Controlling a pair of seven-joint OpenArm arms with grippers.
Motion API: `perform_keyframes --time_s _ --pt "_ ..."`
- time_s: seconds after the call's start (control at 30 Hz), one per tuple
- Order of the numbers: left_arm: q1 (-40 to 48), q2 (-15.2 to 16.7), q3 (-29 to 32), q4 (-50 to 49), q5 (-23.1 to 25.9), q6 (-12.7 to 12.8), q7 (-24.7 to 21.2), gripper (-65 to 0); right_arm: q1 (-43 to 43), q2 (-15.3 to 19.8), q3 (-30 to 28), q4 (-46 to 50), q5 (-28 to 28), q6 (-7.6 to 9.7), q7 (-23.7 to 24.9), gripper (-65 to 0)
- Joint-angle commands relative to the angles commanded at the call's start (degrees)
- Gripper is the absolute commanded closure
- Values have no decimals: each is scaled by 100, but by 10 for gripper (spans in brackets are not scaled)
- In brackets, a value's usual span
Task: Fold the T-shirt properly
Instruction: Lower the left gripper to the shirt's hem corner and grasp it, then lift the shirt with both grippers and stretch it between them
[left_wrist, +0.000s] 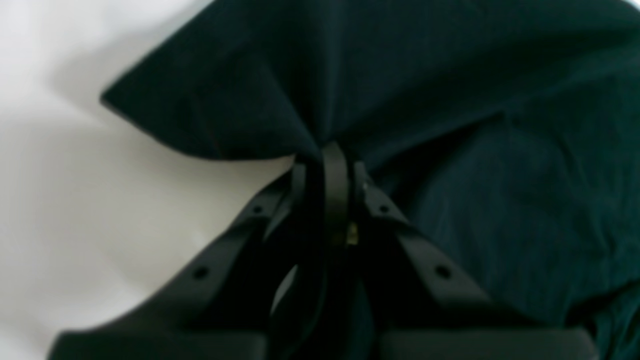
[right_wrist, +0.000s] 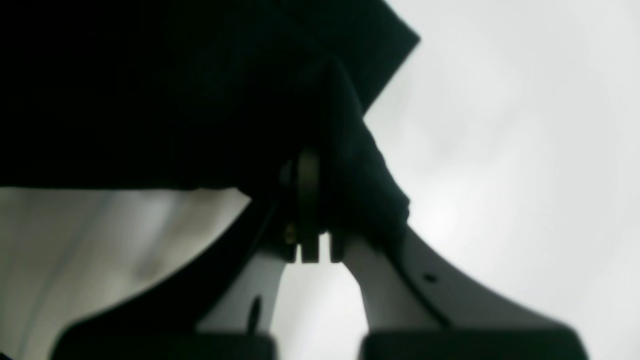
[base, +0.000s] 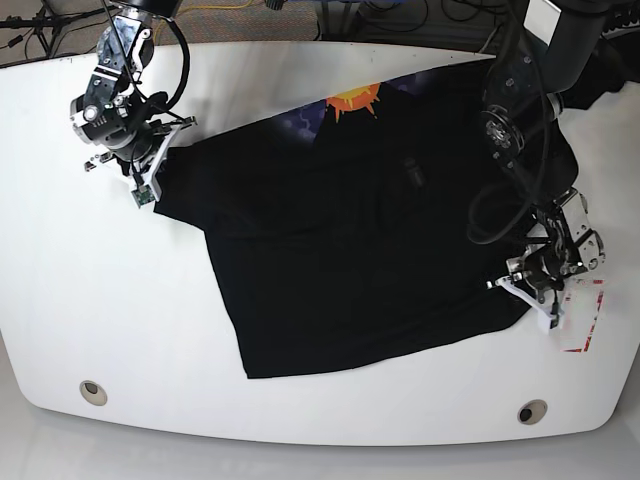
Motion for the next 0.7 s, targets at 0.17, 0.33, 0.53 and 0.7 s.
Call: perform_keyframes --time_s 0.17,0.33,0.53,0.7 --pt "308 0 35 1090 9 -273 519 0 229 18 0 -35 0 0 0 0" --pt "501 18 35 2066 9 -440 1020 0 668 185 -18 -44 0 0 0 0" --pt "501 18 35 2954 9 -545 1521 0 1327 299 -18 -97 0 0 -9 0" --pt "422 26 53 3727 0 -545 1820 0 1978 536 -35 -369 0 0 -9 0"
